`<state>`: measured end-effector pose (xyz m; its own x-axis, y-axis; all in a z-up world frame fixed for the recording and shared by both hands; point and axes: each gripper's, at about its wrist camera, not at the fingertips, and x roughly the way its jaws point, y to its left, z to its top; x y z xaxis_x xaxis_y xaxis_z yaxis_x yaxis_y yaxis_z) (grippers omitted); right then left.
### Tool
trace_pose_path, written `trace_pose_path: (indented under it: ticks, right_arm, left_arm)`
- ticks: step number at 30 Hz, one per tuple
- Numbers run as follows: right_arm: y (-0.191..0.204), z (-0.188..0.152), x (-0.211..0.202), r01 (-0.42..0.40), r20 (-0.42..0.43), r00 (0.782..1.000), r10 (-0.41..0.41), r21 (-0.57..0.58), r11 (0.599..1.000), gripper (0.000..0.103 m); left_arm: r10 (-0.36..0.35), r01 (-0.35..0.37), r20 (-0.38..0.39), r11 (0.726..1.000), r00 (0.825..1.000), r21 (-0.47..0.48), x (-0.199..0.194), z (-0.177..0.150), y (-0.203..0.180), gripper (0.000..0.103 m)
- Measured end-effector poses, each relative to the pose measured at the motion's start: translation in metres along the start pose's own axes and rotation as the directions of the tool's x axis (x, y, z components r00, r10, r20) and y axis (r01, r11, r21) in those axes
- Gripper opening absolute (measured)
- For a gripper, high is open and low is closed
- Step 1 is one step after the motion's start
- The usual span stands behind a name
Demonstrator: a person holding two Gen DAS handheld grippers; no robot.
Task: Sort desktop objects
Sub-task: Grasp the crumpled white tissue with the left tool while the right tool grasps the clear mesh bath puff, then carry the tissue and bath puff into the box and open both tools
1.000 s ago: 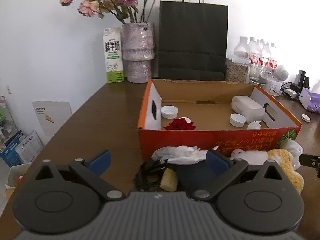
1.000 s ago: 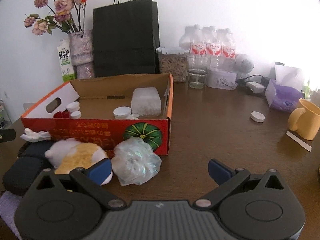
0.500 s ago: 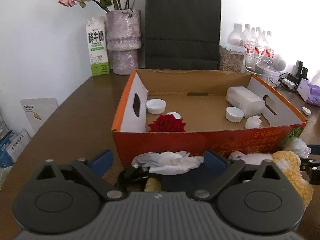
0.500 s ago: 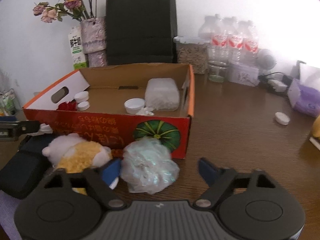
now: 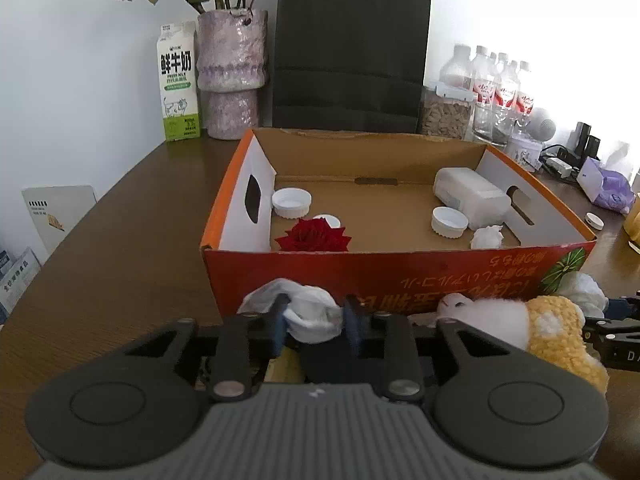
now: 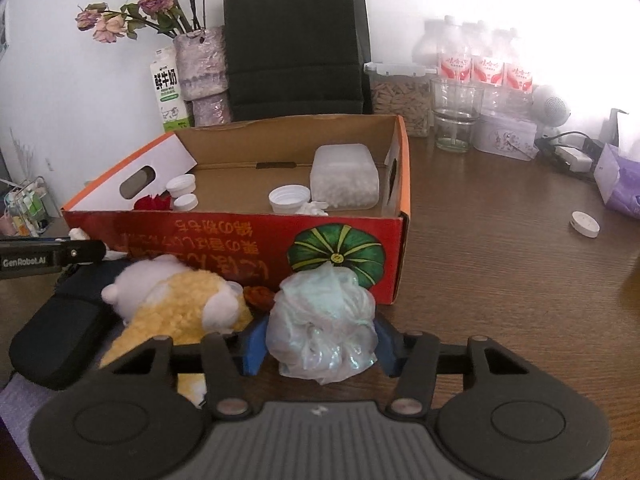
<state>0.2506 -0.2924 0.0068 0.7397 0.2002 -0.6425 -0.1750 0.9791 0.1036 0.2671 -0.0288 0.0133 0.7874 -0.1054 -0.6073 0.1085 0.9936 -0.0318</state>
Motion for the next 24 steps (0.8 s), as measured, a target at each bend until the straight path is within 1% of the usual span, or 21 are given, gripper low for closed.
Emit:
trace_pose_path:
  ticks: [4, 8, 12, 15, 19, 24]
  right_arm:
    - [0.001, -0.002, -0.004, 0.000, 0.007, 1.000, 0.000, 0.001, 1.000, 0.046]
    - [0.002, -0.004, -0.009, 0.006, 0.022, 1.000, -0.006, 0.004, 1.000, 0.045]
    - [0.001, -0.003, -0.019, 0.006, 0.050, 0.999, -0.006, 0.007, 1.000, 0.045]
    - [0.003, -0.001, -0.030, 0.022, 0.083, 0.996, -0.021, -0.014, 1.000, 0.044]
    - [0.006, 0.007, -0.047, 0.025, 0.132, 0.991, -0.020, -0.033, 0.999, 0.044]
    - [0.011, 0.033, -0.066, 0.021, 0.202, 0.979, -0.008, -0.065, 0.998, 0.044]
  left_arm:
    - [0.001, -0.001, 0.017, 1.000, 1.000, -0.009, -0.008, 0.000, 0.002, 0.020]
    - [0.009, -0.008, 0.031, 1.000, 0.999, -0.024, -0.017, -0.003, 0.006, 0.019]
    - [-0.005, 0.006, 0.059, 1.000, 0.998, -0.025, -0.033, -0.003, 0.007, 0.018]
    - [-0.014, 0.016, 0.091, 1.000, 0.996, -0.020, -0.047, 0.000, 0.008, 0.018]
    - [-0.024, 0.024, 0.146, 1.000, 0.989, -0.002, -0.065, 0.008, 0.006, 0.018]
    - [-0.031, 0.024, 0.214, 0.999, 0.976, 0.039, -0.078, 0.033, -0.002, 0.018]
